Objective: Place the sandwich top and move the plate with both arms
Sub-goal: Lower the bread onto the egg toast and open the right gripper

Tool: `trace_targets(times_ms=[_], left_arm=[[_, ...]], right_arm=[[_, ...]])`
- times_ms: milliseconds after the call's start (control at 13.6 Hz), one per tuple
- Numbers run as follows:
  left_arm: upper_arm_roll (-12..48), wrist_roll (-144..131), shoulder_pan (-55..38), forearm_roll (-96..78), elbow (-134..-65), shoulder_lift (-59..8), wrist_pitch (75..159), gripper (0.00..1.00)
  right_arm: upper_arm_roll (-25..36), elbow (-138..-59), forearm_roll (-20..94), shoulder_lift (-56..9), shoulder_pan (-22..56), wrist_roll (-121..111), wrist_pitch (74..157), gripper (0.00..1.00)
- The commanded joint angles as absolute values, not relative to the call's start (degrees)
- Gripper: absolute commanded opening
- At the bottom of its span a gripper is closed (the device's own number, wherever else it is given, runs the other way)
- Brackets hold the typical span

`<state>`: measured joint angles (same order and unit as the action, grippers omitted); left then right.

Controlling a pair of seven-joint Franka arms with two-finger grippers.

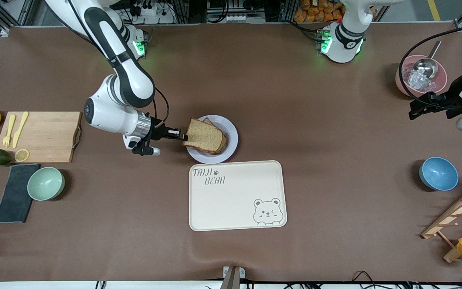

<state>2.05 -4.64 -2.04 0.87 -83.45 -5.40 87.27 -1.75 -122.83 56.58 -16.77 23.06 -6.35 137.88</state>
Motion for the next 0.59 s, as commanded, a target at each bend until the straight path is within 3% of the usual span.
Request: trace_targets(times_ms=[0,516], left_arm=[[2.11,-4.57,-2.02,0.26,-82.79,-5.54,86.48,1.00],[2.11,-4.48,-2.11,0.35,-82.79,-5.54,86.48,1.00]], right_arm=[[-1.23,-125.50,60.46,-16.26,27.33,-6.85,143.25,0.00],[-1.23,-127.79,64.67,-16.35,29.70,-10.28,145.81,0.00]])
